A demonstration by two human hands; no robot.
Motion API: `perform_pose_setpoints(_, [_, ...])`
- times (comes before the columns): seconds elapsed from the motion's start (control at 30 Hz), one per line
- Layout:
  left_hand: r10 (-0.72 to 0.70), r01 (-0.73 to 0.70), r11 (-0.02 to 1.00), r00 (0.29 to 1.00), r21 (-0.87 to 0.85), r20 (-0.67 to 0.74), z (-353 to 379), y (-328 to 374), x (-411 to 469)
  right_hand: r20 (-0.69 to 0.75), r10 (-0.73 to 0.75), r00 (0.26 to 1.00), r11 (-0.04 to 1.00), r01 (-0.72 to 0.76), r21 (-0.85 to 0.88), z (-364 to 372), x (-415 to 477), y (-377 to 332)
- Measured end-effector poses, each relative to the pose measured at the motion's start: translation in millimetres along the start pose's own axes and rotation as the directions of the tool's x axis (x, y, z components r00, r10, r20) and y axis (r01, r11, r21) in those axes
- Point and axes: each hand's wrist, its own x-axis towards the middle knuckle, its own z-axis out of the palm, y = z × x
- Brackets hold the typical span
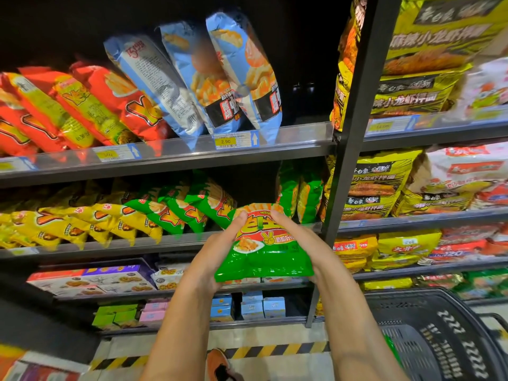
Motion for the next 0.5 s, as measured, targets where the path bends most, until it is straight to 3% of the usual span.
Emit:
perform_pose_setpoints(0.23, [0.171, -0.176, 0.983, 0.982, -0.053, -0.083, 6.1, -4.7, 10.3, 0.010, 0.044, 0.999, 0.980, -0.045, 0.196, 5.2, 10.6, 12.4])
perform_pose_setpoints(0.3, [0.211, -0.216, 0.976, 0.958, -0.008, -0.197, 3.0, -7.8, 16.0, -0.073, -0.022, 0.997, 0.983, 0.035, 0.179, 4.4, 14.3, 17.8])
perform_pose_setpoints(0.37, [0.338, -0.314, 0.941, 0.900, 0.129, -0.275, 2.5, -6.6, 17.0, -0.173, -0.111, 0.979, 0.986, 0.130, 0.105, 5.7, 17.3, 21.8])
perform_pose_setpoints(0.5, [0.354, -0.348, 0.935, 0.929, 0.073, -0.109, 18.0, -2.2, 13.4, -0.235, -0.253, 0.939, 0.967, 0.248, -0.049, 17.0, 21.0, 22.0])
